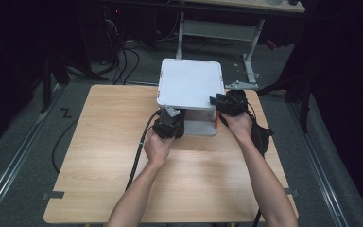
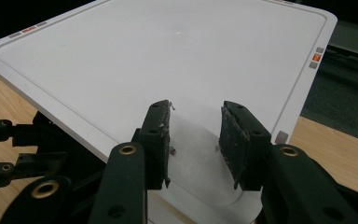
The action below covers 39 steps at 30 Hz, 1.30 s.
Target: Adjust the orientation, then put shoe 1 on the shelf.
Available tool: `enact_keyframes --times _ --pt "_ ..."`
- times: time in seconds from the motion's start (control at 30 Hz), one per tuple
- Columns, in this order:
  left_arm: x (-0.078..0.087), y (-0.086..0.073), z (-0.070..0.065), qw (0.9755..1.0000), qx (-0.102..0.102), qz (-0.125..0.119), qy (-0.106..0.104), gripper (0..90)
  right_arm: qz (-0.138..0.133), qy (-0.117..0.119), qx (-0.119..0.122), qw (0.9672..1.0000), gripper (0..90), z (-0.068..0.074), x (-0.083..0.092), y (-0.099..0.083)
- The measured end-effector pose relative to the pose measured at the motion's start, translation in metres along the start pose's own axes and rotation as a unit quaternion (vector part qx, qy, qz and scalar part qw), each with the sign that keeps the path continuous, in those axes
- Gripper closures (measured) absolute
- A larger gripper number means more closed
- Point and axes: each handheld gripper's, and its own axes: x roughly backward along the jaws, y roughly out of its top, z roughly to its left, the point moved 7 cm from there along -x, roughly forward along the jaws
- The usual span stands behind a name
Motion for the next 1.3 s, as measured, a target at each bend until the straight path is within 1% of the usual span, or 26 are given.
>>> enact_keyframes --times 0.07,0.13,0.2,0.27,0.3,0.33,0.37,0.4,0.47,0.5,0.57,0.63,0.67,0.8,0.87,0.93,0.97,1.0,1.07,1.1,1.13,1.17,1.2,1.23,1.3 --pt "0.0 -0.002 0.002 1.0 0.002 0.008 0.002 51.6 0.0 0.0 -0.001 1.0 62.8 0.0 0.0 0.0" --pt "0.002 -0.004 0.005 0.9999 0.001 0.011 0.001 47.6 0.0 -0.001 -0.001 1.0 62.8 0.0 0.0 0.0" --pt "0.003 -0.004 0.006 0.9999 0.004 0.009 0.0 45.6 0.0 -0.001 0.0 1.0 62.8 0.0 0.0 0.0" --pt "0.009 -0.003 0.01 0.9999 0.014 0.007 -0.003 43.7 0.0 -0.001 -0.001 1.0 62.8 0.0 0.0 0.0" --pt "0.009 -0.003 0.01 0.9999 0.014 0.007 -0.003 43.1 0.0 -0.001 0.001 1.0 62.8 0.0 0.0 0.0" --pt "0.013 -0.001 0.014 0.9997 0.022 0.003 -0.005 42.7 0.001 -0.001 0.001 1.0 62.8 0.0 0.0 0.0" --pt "0.015 -0.001 0.016 0.9997 0.024 0.003 -0.006 42.0 0.001 -0.001 0.0 1.0 62.7 0.0 0.0 0.0" --pt "0.018 0.0 0.017 0.9996 0.028 0.0 -0.007 41.7 0.0 -0.001 0.0 1.0 62.7 0.0 0.0 0.0" --pt "0.021 0.001 0.019 0.9996 0.025 0.002 -0.009 41.2 0.0 -0.003 0.002 1.0 62.7 0.0 0.0 0.0" --pt "0.026 0.004 0.023 0.9995 0.029 -0.003 -0.011 41.1 0.001 -0.003 0.001 1.0 62.6 0.0 0.0 0.0" --pt "0.029 0.005 0.025 0.9994 0.031 -0.004 -0.012 41.0 0.001 -0.002 0.001 1.0 62.6 0.0 0.0 0.0" --pt "0.036 0.007 0.029 0.9991 0.038 -0.007 -0.016 40.8 0.001 -0.002 0.0 1.0 62.0 0.0 0.0 0.0" --pt "0.043 0.008 0.033 0.9989 0.041 -0.011 -0.019 40.8 0.0 -0.003 0.0 1.0 61.7 0.0 0.0 0.0" --pt "0.057 0.006 0.042 0.999 0.037 -0.009 -0.024 40.6 0.002 -0.004 0.0 1.0 59.1 0.001 0.001 0.0" --pt "0.064 0.004 0.047 0.9989 0.039 -0.01 -0.025 40.6 0.003 -0.004 0.0 1.0 59.2 0.001 0.002 0.0" --pt "0.07 0.001 0.053 0.9989 0.039 -0.006 -0.025 40.6 0.005 -0.003 0.0 1.0 59.2 0.001 0.003 0.0" --pt "0.07 0.001 0.053 0.9989 0.039 -0.006 -0.025 40.6 0.006 -0.003 0.001 1.0 59.2 0.002 0.003 0.0" --pt "0.077 -0.003 0.059 0.9989 0.04 -0.004 -0.023 40.6 0.008 -0.004 0.003 1.0 59.2 0.002 0.004 -0.001" --pt "0.083 -0.007 0.066 0.999 0.04 -0.002 -0.019 40.5 0.009 -0.003 0.003 1.0 58.9 0.002 0.005 -0.001" --pt "0.085 -0.009 0.07 0.9989 0.044 -0.003 -0.017 40.5 0.009 -0.002 0.003 1.0 58.7 0.002 0.005 -0.001" --pt "0.085 -0.009 0.07 0.9989 0.044 -0.003 -0.017 40.4 0.01 -0.002 0.002 0.9999 58.4 0.002 0.006 -0.001" --pt "0.09 -0.012 0.077 0.9988 0.048 -0.001 -0.012 40.3 0.009 -0.002 0.003 1.0 58.2 0.002 0.006 -0.002" --pt "0.09 -0.012 0.077 0.9988 0.048 -0.001 -0.012 40.3 0.009 -0.002 0.003 1.0 58.2 0.002 0.006 -0.002" --pt "0.093 -0.014 0.081 0.9988 0.048 0.001 -0.01 40.3 0.009 -0.003 0.001 1.0 57.9 0.002 0.007 -0.002" --pt "0.097 -0.016 0.088 0.9985 0.054 -0.001 -0.004 40.2 0.003 -0.001 -0.003 1.0 56.9 0.0 0.01 -0.005"
